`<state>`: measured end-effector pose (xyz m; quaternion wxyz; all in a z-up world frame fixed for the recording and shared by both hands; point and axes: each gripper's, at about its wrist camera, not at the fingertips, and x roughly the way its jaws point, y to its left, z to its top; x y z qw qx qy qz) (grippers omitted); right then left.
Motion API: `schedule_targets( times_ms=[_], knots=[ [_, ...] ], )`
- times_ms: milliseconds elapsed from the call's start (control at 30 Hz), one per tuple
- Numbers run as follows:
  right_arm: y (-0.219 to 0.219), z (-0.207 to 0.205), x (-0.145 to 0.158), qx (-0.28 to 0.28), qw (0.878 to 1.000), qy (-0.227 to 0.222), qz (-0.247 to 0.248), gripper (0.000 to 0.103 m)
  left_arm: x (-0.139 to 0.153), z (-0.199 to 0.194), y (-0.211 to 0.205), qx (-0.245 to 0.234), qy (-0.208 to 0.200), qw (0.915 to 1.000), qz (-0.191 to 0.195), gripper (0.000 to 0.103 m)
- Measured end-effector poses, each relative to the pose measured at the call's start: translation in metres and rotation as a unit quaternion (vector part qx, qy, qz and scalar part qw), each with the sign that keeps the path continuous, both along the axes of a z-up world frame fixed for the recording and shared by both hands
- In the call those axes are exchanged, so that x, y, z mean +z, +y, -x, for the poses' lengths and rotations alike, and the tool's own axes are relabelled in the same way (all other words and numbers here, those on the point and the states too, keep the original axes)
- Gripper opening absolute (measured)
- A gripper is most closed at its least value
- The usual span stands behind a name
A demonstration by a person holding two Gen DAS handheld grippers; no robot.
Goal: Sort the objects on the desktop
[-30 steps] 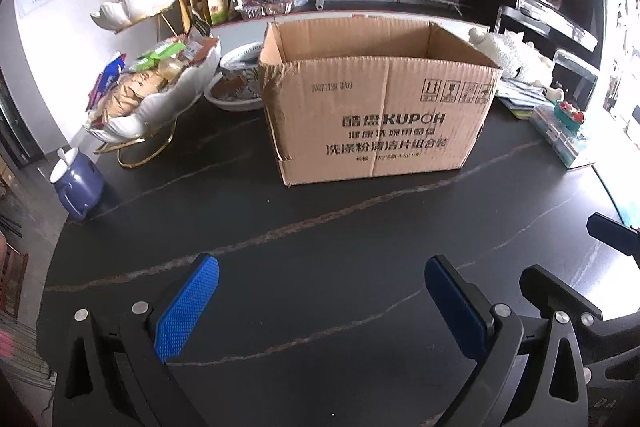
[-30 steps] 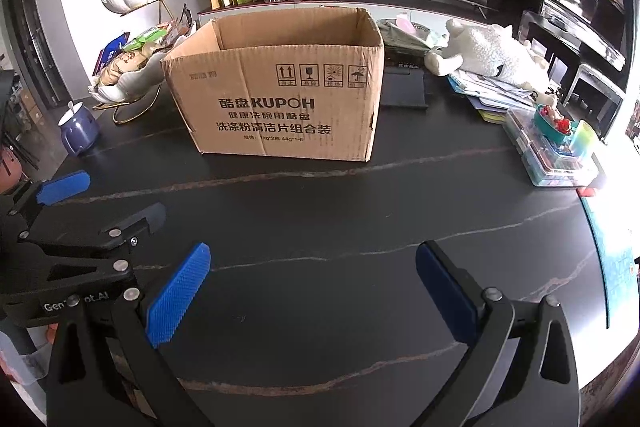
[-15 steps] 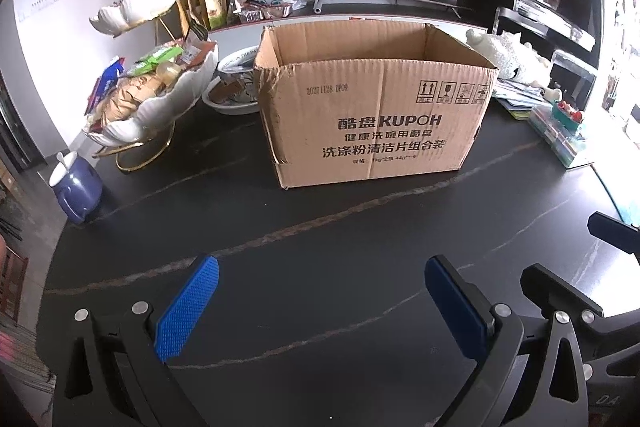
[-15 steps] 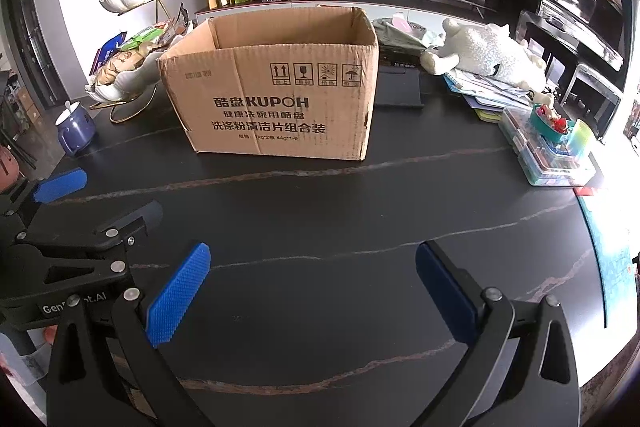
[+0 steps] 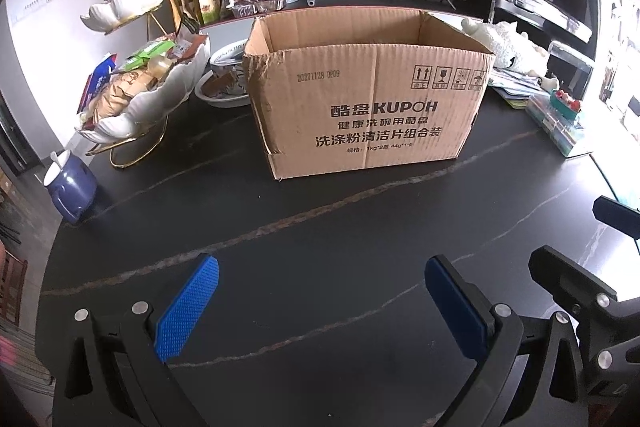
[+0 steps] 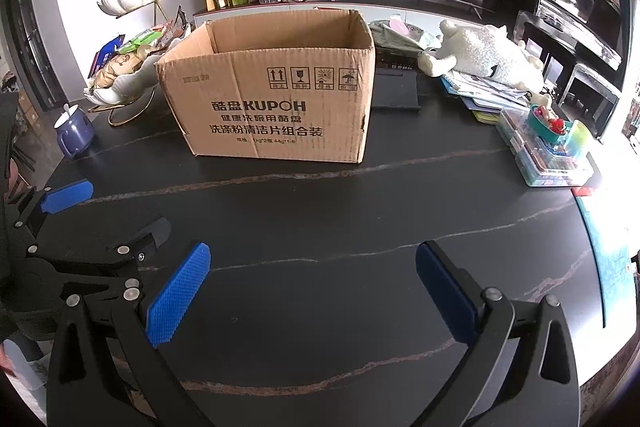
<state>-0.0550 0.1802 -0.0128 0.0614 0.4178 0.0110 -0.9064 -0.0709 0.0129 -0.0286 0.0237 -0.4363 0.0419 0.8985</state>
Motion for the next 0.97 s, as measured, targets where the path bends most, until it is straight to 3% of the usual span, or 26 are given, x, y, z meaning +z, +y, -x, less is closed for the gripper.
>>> schedule_targets(
  times_ms=[967],
  knots=[
    [0.0,0.0027,-0.0014,-0.001,1.0,-0.004,-0.002,0.102,-0.0001,0.0003,-0.005,0.016,-0.007,0.9999,-0.002,0.102]
  ],
)
